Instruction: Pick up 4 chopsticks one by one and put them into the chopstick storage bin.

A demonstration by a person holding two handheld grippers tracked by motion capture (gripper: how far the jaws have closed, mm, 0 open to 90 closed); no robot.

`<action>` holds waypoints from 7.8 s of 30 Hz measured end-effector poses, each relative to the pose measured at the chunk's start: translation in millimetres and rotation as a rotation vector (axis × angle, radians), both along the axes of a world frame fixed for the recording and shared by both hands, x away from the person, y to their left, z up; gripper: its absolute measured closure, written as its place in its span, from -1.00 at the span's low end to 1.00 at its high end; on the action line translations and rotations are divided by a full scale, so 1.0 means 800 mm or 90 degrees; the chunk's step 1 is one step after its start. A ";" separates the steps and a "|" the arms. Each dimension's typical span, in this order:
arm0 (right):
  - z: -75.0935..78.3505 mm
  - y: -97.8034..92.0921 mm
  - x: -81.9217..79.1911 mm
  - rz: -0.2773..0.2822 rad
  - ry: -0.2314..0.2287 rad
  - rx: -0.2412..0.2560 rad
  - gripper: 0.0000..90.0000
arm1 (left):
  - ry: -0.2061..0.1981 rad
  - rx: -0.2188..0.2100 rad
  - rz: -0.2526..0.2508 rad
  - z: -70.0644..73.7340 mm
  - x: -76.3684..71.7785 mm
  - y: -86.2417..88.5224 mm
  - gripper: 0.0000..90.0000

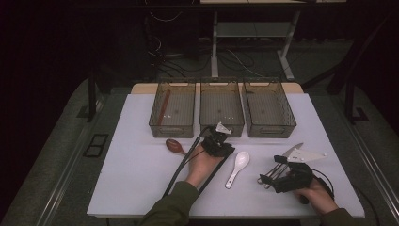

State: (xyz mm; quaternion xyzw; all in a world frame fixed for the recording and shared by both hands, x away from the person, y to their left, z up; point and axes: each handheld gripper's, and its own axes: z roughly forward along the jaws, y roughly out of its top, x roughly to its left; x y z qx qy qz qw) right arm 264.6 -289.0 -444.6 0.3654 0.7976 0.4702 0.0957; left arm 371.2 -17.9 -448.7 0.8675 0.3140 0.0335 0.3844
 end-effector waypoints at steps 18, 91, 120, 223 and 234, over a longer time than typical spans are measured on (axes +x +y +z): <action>0.000 0.000 0.000 0.000 -0.001 -0.001 -0.99 | -0.037 -0.033 -0.020 0.034 -0.073 0.072 0.49; 0.000 0.002 -0.001 0.002 -0.004 -0.006 -0.99 | -0.038 0.026 0.042 0.000 -0.134 0.100 0.87; 0.000 0.002 -0.001 0.005 -0.006 -0.005 -0.98 | -0.061 -0.056 0.064 0.024 -0.128 0.125 0.90; -0.001 0.002 0.002 0.006 -0.001 0.000 -0.99 | -0.092 -0.090 0.209 0.098 0.051 0.212 -0.01; -0.001 0.002 0.002 0.006 -0.001 -0.001 -0.99 | -0.098 -0.087 0.143 0.089 0.000 0.195 -0.26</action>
